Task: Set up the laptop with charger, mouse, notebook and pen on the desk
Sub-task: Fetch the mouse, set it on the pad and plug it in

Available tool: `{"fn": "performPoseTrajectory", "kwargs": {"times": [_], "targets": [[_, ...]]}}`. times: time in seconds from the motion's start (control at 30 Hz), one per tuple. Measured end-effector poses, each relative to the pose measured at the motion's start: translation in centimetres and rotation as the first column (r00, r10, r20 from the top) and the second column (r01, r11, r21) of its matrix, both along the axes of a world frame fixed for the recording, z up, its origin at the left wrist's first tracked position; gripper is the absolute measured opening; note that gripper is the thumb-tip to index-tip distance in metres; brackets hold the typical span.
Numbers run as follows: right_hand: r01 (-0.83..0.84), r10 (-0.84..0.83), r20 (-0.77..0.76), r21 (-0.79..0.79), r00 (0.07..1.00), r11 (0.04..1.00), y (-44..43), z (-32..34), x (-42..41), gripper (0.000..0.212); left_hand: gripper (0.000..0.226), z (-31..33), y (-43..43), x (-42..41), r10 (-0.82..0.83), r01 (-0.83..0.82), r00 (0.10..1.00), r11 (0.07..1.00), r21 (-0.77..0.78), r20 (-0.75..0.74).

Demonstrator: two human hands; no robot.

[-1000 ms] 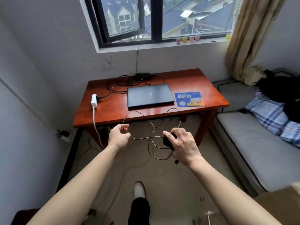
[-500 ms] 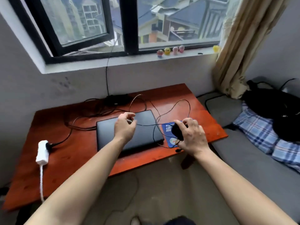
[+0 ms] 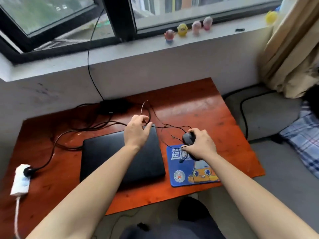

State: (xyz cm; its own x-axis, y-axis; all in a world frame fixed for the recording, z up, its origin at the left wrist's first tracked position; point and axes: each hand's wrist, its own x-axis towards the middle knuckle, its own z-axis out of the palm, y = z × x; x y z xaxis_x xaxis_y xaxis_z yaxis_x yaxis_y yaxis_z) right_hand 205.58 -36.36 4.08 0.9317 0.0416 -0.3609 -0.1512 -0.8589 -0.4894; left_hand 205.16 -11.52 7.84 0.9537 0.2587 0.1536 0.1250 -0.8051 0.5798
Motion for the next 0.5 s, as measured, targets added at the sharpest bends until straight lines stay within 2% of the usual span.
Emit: {"fn": "performPoseTrajectory", "kwargs": {"times": [0.1,0.17,0.23,0.37,0.5], "targets": [[0.173,-0.084,-0.28,0.309,0.956,0.935,0.3,-1.6,3.4,0.058,0.016,-0.6,-1.0,2.9,0.064,-0.065,0.998,0.996,0.06,0.013],[0.229,-0.092,-0.341,0.388,0.936,0.893,0.6,-2.5,4.7,0.055,0.016,-1.1,-1.3,3.9,0.105,-0.105,0.994,0.993,0.06,0.006],[0.18,-0.073,-0.299,0.346,0.951,0.921,0.6,-3.1,5.0,0.062,0.017,-1.8,-1.5,4.2,0.116,-0.112,0.992,0.991,0.068,-0.044],[0.063,-0.033,-0.262,0.108,0.965,0.992,-0.4,-4.8,3.6,0.075,0.016,-3.8,-1.5,4.3,0.063,-0.049,0.979,0.996,0.073,-0.194],[0.091,-0.082,-0.28,0.018,0.956,0.996,-0.5,-7.0,1.3,0.078,0.019,-6.4,-1.5,4.6,-0.003,0.014,0.944,0.999,0.031,-0.329]]}}
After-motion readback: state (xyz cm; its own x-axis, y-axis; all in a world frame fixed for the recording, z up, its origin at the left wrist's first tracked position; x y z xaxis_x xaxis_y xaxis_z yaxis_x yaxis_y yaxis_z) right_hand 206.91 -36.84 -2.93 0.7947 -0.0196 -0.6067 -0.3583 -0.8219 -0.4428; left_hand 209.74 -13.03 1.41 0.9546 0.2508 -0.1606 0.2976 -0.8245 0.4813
